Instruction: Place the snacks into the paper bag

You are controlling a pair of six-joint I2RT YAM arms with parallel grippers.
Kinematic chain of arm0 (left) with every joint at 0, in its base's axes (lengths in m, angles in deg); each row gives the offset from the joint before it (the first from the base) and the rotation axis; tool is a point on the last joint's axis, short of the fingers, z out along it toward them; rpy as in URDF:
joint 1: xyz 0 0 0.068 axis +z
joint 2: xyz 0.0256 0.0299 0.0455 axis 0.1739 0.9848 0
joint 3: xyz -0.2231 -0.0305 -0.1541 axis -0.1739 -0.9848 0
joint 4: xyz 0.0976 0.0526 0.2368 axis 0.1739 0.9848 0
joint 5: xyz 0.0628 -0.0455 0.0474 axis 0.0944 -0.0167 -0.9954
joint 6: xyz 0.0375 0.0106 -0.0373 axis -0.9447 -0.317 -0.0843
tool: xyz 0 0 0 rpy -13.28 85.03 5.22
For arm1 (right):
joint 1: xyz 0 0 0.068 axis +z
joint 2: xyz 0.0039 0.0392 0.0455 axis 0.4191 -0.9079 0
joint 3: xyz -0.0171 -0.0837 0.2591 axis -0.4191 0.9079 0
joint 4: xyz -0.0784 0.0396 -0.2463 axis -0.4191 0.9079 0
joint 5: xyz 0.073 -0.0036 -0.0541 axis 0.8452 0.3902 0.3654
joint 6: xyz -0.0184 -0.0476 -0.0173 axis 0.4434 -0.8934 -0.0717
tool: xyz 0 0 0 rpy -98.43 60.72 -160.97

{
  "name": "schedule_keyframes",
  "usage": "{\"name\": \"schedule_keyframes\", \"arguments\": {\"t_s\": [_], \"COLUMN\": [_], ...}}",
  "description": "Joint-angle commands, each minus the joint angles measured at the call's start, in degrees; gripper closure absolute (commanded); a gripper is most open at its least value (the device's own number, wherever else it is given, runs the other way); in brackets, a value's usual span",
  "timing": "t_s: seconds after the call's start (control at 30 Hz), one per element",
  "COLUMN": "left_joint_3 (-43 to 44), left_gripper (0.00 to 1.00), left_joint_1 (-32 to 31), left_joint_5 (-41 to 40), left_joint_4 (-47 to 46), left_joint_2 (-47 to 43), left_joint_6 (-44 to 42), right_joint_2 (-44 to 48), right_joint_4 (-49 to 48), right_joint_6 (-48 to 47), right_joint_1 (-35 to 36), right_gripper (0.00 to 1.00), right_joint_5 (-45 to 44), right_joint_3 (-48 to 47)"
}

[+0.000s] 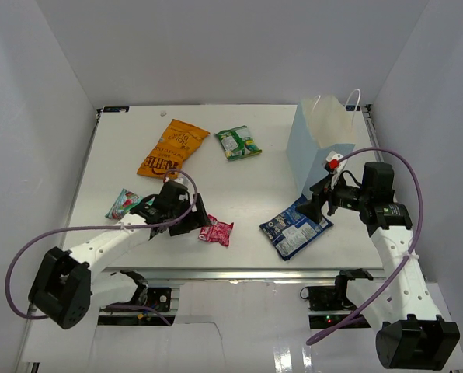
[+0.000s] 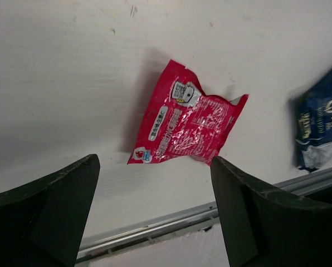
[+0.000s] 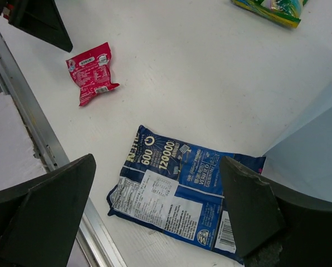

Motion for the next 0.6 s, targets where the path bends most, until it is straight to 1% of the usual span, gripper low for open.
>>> {"name": "schedule_keyframes", "arguments": {"t_s": [0.0, 0.03, 0.1, 0.13, 0.17, 0.23, 0.27, 0.3, 0.37, 0.4, 0.57], "left_joint_3": [4.37, 6.12, 7.8, 9.37, 9.99, 10.79, 11.4, 11.67, 12.98, 13.51, 17.46], "left_gripper": [0.09, 0.09, 0.1, 0.11, 0.14, 0.17, 0.2, 0.23, 0.25, 0.28, 0.29], "left_joint_1": [-9.06, -10.85, -15.41, -16.39, -17.19, -18.51, -18.6, -18.77, -18.86, -18.95, -19.3], "left_joint_5": [-12.36, -16.04, -20.62, -22.21, -24.14, -24.78, -25.04, -25.13, -25.39, -25.57, -26.53], "left_joint_4": [4.82, 6.56, 9.29, 11.83, 13.07, 14.92, 15.54, 15.63, 16.68, 16.77, 16.86], "left_joint_2": [2.45, 4.38, 6.23, 8.59, 9.75, 11.94, 13.87, 14.93, 18.0, 18.98, 23.37], "left_joint_6": [2.95, 4.09, 7.25, 8.66, 11.72, 15.42, 17.44, 21.2, 24.91, 27.19, 29.85], "right_joint_2": [0.74, 0.83, 1.09, 1.27, 1.36, 1.79, 1.8, 1.88, 1.88, 1.97, 1.88], "right_joint_4": [-1.55, -1.37, -1.37, -1.28, -1.37, -1.37, -1.37, -1.37, -1.37, -1.45, -1.37], "right_joint_6": [-3.05, -3.23, -3.23, -3.23, -3.23, -3.23, -3.23, -3.14, -3.14, -3.14, -3.14], "right_joint_1": [-0.12, -0.12, -0.12, -0.12, -0.12, -0.12, -0.12, -0.12, -0.12, -0.12, -0.12], "right_gripper": [0.03, 0.03, 0.02, 0.02, 0.02, 0.02, 0.02, 0.02, 0.02, 0.02, 0.02], "right_joint_5": [2.95, 3.04, 3.13, 3.04, 3.04, 2.78, 2.95, 2.86, 2.69, 2.6, 2.6], "right_joint_3": [-0.38, -0.38, -0.3, -0.21, -0.21, -0.12, -0.12, -0.12, -0.03, -0.03, 0.06]}}
